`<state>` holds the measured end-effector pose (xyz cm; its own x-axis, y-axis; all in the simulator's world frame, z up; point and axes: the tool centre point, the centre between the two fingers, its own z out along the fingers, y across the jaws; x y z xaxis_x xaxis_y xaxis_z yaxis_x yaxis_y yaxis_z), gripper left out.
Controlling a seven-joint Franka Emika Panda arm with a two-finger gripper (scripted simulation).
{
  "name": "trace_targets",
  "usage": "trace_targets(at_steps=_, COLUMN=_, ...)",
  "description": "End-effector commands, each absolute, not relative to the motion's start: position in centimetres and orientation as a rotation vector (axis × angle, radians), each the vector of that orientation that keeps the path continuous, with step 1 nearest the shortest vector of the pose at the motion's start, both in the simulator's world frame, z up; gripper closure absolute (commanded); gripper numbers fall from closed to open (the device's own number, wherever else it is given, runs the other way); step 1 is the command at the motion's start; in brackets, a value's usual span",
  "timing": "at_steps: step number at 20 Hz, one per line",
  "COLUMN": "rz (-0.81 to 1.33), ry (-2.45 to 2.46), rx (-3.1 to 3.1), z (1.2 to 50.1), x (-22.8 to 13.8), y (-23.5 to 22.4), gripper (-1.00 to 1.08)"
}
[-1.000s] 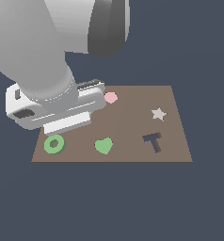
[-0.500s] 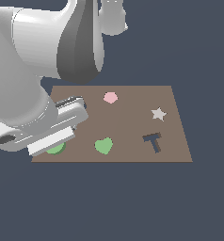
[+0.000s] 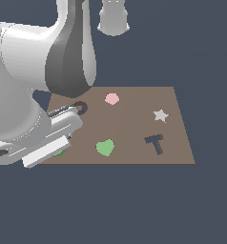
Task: Insert a designated object into the corresponding slot on a board.
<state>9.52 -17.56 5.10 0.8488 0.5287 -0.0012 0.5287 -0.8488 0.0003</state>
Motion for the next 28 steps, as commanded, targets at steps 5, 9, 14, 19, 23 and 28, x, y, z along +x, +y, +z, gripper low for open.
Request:
trace_targets(at_steps=5, rz=-0.001, ry=0.874, rx=3.017, z=5.0, x=9.8, y=-17.7, gripper=-0.92)
trace_targets(at_steps=9, rz=0.000, ry=0.875, rx=3.017, z=4.4, x=9.8, y=-17.7, gripper=-0.92)
trace_targets(at_steps=14, rz=0.000, ry=0.877, rx=3.017, z=3.0, x=9.8, y=-17.7, gripper=-0.92)
trace_targets(at_steps=19, rz=0.000, ry=0.877, rx=3.017, z=3.0, x=9.8, y=-17.7, gripper=1.08)
trace_targets(at_steps=23, rz=0.000, ry=0.877, rx=3.017, z=3.0, x=9.8, y=-17.7, gripper=1.08)
trace_targets(at_steps=28, rz=0.001, ry=0.877, rx=3.016, z=3.3, x=9.9, y=-17.7, gripper=1.08)
